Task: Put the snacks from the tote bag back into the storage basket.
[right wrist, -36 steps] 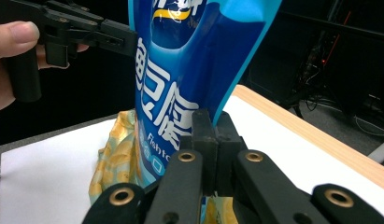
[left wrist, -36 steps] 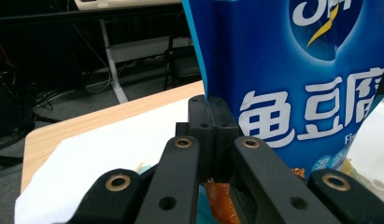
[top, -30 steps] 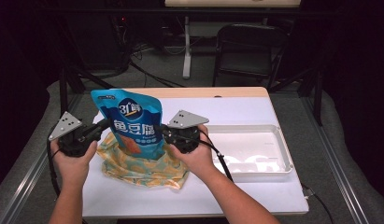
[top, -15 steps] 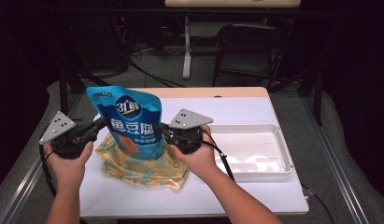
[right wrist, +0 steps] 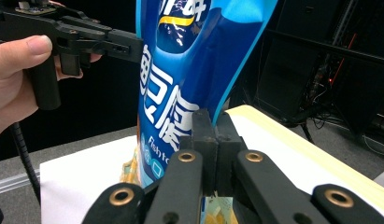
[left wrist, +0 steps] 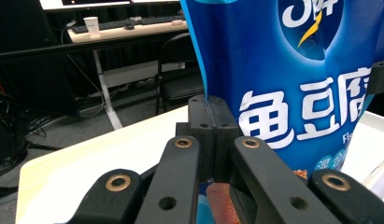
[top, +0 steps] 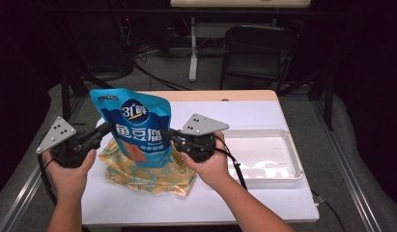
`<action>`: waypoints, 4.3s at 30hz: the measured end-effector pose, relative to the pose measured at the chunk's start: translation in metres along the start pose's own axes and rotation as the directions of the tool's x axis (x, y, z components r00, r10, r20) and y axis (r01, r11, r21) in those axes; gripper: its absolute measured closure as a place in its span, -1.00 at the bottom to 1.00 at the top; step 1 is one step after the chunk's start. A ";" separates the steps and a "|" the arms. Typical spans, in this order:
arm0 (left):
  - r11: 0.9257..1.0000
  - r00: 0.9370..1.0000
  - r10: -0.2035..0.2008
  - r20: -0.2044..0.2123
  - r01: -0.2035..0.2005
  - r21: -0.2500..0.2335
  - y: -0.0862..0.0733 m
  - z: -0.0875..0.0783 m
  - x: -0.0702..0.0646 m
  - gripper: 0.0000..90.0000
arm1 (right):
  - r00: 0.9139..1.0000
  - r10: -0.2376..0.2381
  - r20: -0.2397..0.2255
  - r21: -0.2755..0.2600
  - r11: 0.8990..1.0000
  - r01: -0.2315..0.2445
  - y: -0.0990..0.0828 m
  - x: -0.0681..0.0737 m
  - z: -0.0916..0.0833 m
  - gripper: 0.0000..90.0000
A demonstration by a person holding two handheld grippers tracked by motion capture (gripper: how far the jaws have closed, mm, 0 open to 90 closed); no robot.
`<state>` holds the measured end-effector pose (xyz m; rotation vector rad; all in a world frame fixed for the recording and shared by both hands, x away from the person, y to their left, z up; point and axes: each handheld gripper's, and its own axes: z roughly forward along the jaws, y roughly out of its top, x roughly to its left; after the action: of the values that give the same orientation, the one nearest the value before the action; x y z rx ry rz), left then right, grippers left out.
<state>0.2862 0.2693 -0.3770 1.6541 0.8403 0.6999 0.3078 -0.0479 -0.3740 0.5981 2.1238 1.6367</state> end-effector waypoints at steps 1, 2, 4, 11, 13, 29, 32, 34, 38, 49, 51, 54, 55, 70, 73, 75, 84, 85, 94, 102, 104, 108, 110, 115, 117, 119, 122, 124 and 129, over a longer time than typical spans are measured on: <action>1.000 1.000 -0.002 0.001 0.002 -0.004 0.000 0.000 -0.001 1.00 | 1.000 0.000 -0.001 0.000 1.000 0.000 0.000 0.000 -0.001 1.00; 1.000 1.000 -0.003 0.001 0.003 -0.004 0.000 0.000 -0.002 1.00 | 1.000 0.000 -0.001 0.003 1.000 0.000 0.000 0.000 -0.002 1.00; 1.000 1.000 0.002 0.002 -0.002 -0.001 0.001 0.000 -0.004 1.00 | 1.000 -0.001 0.000 0.004 1.000 0.001 0.000 0.000 -0.004 1.00; 1.000 1.000 0.003 0.022 -0.003 0.007 0.002 0.002 -0.011 1.00 | 1.000 0.003 -0.002 -0.002 1.000 -0.003 -0.003 -0.003 -0.012 1.00; 1.000 1.000 0.010 0.021 -0.010 0.009 0.003 0.004 -0.014 1.00 | 1.000 0.002 -0.003 -0.002 1.000 -0.002 -0.004 -0.004 -0.015 1.00; 0.998 0.998 0.049 0.033 -0.050 0.040 0.006 0.016 -0.039 1.00 | 1.000 0.012 0.003 -0.020 1.000 -0.012 -0.014 -0.016 -0.038 1.00; 0.997 0.998 0.058 0.027 -0.059 0.044 0.007 0.018 -0.044 1.00 | 1.000 0.017 -0.002 -0.020 1.000 -0.017 -0.017 -0.019 -0.042 1.00; 0.997 0.998 0.061 0.029 -0.062 0.046 0.009 0.020 -0.047 1.00 | 1.000 0.019 -0.003 -0.020 1.000 -0.019 -0.017 -0.021 -0.044 1.00; 0.997 0.998 0.058 0.034 -0.059 0.041 0.011 0.023 -0.051 1.00 | 1.000 0.024 -0.002 -0.029 0.999 -0.024 -0.019 -0.024 -0.050 1.00; 0.996 0.996 0.078 0.043 -0.080 0.048 0.021 0.034 -0.070 1.00 | 0.999 0.043 0.009 -0.058 0.997 -0.042 -0.023 -0.034 -0.071 1.00; 0.995 0.996 0.081 0.045 -0.084 0.052 0.024 0.036 -0.072 1.00 | 0.999 0.042 0.010 -0.058 0.997 -0.041 -0.024 -0.035 -0.074 1.00; 0.994 0.995 0.089 0.044 -0.091 0.058 0.027 0.039 -0.077 1.00 | 0.999 0.052 0.012 -0.069 0.996 -0.051 -0.026 -0.039 -0.078 1.00; 0.994 0.995 0.089 0.045 -0.092 0.056 0.028 0.040 -0.078 1.00 | 0.998 0.057 0.012 -0.072 0.996 -0.056 -0.027 -0.040 -0.079 1.00; 0.991 0.992 0.105 0.075 -0.111 0.071 0.040 0.062 -0.094 1.00 | 0.994 0.096 0.044 -0.079 0.993 -0.093 -0.028 -0.058 -0.100 1.00; 0.991 0.991 0.104 0.084 -0.110 0.073 0.042 0.070 -0.096 1.00 | 0.993 0.109 0.055 -0.085 0.991 -0.104 -0.030 -0.064 -0.104 1.00; 0.992 0.991 0.098 0.091 -0.104 0.069 0.042 0.075 -0.098 1.00 | 0.991 0.113 0.064 -0.084 0.991 -0.108 -0.031 -0.067 -0.107 1.00; 0.991 0.989 0.097 0.112 -0.107 0.078 0.042 0.096 -0.105 1.00 | 0.984 0.135 0.113 -0.073 0.989 -0.127 -0.035 -0.083 -0.115 1.00; 0.990 0.988 0.101 0.116 -0.111 0.084 0.043 0.098 -0.106 1.00 | 0.983 0.139 0.116 -0.071 0.989 -0.131 -0.036 -0.085 -0.116 1.00; 0.990 0.985 0.089 0.150 -0.104 0.100 0.040 0.122 -0.113 1.00 | 0.972 0.176 0.158 -0.062 0.984 -0.168 -0.044 -0.102 -0.122 0.99; 0.990 0.983 0.076 0.165 -0.094 0.104 0.038 0.138 -0.116 1.00 | 0.961 0.209 0.179 -0.060 0.978 -0.202 -0.052 -0.114 -0.126 0.98; 0.990 0.983 0.073 0.170 -0.092 0.106 0.037 0.142 -0.117 1.00 | 0.960 0.205 0.188 -0.052 0.979 -0.199 -0.053 -0.117 -0.127 0.98; 0.990 0.982 0.068 0.176 -0.088 0.113 0.036 0.150 -0.119 1.00 | 0.954 0.204 0.219 -0.046 0.979 -0.199 -0.055 -0.120 -0.128 0.98; 0.989 0.982 0.068 0.177 -0.089 0.116 0.036 0.154 -0.120 1.00 | 0.952 0.199 0.231 -0.040 0.980 -0.195 -0.056 -0.121 -0.128 0.98; 0.990 0.982 0.056 0.183 -0.079 0.120 0.035 0.163 -0.122 1.00 | 0.947 0.201 0.249 -0.038 0.979 -0.198 -0.058 -0.126 -0.130 0.98; 0.990 0.981 0.055 0.187 -0.078 0.118 0.035 0.166 -0.123 1.00 | 0.945 0.204 0.257 -0.040 0.979 -0.200 -0.059 -0.128 -0.131 0.98; 0.990 0.980 0.055 0.190 -0.079 0.117 0.035 0.169 -0.125 1.00 | 0.941 0.210 0.265 -0.045 0.978 -0.206 -0.060 -0.130 -0.133 0.97; 0.990 0.980 0.055 0.193 -0.078 0.117 0.035 0.174 -0.127 1.00 | 0.936 0.221 0.275 -0.051 0.975 -0.215 -0.062 -0.134 -0.135 0.97; 0.990 0.980 0.055 0.193 -0.079 0.114 0.036 0.178 -0.129 1.00 | 0.933 0.226 0.281 -0.055 0.974 -0.219 -0.064 -0.136 -0.137 0.97; 0.989 0.978 0.060 0.198 -0.085 0.118 0.035 0.189 -0.133 1.00 | 0.925 0.209 0.316 -0.046 0.978 -0.205 -0.066 -0.141 -0.139 0.97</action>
<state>0.3671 0.0500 -0.3887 1.8414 0.6986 0.5332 0.3426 -0.2527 -0.3982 1.0401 1.8634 1.5319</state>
